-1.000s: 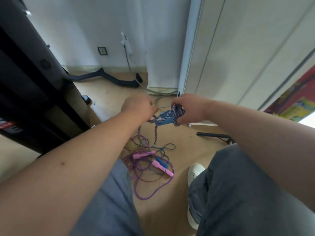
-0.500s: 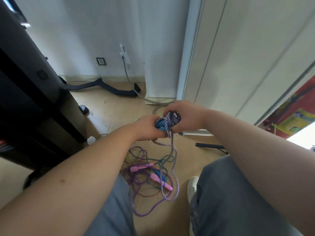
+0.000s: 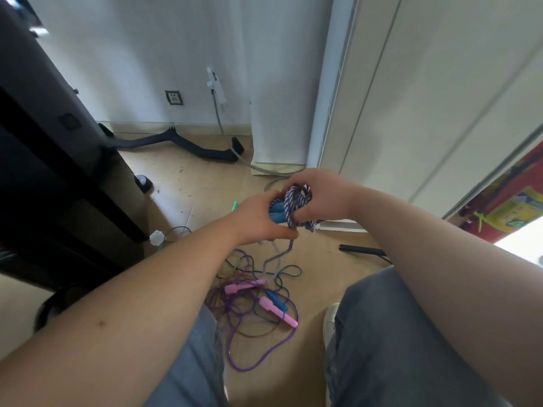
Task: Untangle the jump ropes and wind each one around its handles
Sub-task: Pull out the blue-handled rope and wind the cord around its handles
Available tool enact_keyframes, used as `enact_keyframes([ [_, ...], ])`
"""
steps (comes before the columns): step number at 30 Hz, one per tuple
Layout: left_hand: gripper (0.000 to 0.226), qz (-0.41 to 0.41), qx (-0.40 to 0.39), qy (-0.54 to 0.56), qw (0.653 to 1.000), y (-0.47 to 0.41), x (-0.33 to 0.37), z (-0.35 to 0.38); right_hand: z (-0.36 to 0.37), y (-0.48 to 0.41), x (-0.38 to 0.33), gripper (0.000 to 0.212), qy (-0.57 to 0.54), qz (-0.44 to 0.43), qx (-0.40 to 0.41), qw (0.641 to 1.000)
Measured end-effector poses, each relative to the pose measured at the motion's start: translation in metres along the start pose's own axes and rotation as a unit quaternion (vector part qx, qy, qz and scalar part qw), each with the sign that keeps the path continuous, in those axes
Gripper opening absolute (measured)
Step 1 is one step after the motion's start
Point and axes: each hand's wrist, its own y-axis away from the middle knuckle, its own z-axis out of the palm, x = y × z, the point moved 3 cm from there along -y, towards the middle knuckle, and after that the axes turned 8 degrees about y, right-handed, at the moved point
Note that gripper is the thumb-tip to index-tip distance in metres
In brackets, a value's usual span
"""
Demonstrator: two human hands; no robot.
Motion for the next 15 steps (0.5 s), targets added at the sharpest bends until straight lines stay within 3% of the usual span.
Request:
enact_keyframes([
  [7,0.032,-0.006,0.068,0.067,0.995,-0.005,0.006,-0.01,-0.003,-0.008,0.003,0.07,-0.006,0.018,0.076,0.997],
  [10,0.02,-0.037,0.122,0.125,0.984,-0.01,0.002,-0.014,-0.008,-0.008,0.002,0.073,-0.014,0.051,0.144,0.988],
  [13,0.016,-0.088,0.159,0.215,0.96,-0.013,-0.004,-0.019,-0.013,-0.006,-0.001,0.043,-0.042,0.088,0.246,0.964],
  [15,0.015,-0.117,0.156,0.291,0.937,-0.013,-0.003,-0.02,-0.012,-0.005,-0.004,0.023,-0.055,0.109,0.252,0.96],
])
